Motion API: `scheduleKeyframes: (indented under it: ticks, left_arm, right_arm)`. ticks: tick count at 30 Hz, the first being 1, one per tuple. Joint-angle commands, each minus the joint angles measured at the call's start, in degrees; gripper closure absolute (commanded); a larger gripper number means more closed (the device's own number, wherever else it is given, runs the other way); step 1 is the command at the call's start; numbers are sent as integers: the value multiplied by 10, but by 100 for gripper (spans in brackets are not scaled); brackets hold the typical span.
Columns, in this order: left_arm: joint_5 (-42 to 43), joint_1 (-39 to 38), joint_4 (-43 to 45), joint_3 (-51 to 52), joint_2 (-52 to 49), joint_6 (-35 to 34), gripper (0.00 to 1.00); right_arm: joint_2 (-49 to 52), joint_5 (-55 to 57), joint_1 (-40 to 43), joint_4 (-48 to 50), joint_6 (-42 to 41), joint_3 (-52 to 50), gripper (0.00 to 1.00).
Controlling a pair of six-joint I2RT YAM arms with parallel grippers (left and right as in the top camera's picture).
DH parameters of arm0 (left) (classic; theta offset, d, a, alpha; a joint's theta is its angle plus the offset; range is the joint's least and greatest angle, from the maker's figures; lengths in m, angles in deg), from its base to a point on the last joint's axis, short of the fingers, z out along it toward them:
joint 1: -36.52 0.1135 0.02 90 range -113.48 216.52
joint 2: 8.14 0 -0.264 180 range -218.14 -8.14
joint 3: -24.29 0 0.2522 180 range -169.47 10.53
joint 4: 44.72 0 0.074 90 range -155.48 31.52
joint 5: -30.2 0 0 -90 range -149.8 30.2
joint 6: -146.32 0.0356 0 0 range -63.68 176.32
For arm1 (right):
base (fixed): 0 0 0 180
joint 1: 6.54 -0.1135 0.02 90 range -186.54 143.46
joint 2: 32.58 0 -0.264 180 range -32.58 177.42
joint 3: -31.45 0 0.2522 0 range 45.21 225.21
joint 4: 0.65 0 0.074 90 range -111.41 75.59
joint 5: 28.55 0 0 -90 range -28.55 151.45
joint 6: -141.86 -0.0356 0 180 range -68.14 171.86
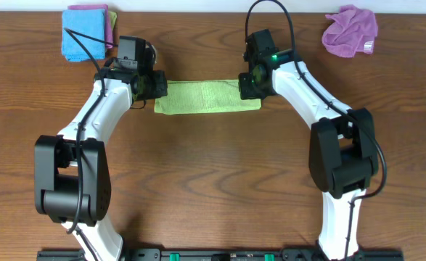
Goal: Fold the cloth
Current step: 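Grasp the green strip's left end with left gripper, right end with right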
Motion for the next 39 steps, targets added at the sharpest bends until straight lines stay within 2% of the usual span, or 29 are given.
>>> scheduleKeyframes:
  ticks: [1,11,22,28,34,36,37,38,39]
  left_arm:
    - [-7,-3,3,2,-7,8,94]
    - [-7,-18,33,2,-7,8,94]
    - [4,-45,30,2,-37,59,94]
    - [-32,-45,12,2,-75,59,94]
    - [-76,-45,10,2,-101,59,94]
    - [-96,-45,8,2,-108,59,94]
    - [-105,-45,5,2,-110,59,94]
    - [-110,-45,4,2,-112,59,94]
    - [-112,-45,2,2,-113,59,94]
  right_arm:
    - [20,17,-3,0,7,-4,99]
    - [15,14,-3,1,-8,3,99]
    - [-136,32,11,4,-7,11,99]
    - [-182,38,35,-20,10,11,99]
    - [-167,31,66,-83,26,5,99]
    - [-152,2,82,-84,37,-5,93]
    - [-139,-32,95,-83,44,-11,87]
    - [-124,-72,108,-82,50,-14,76]
    - [-107,-119,122,-83,57,-15,61]
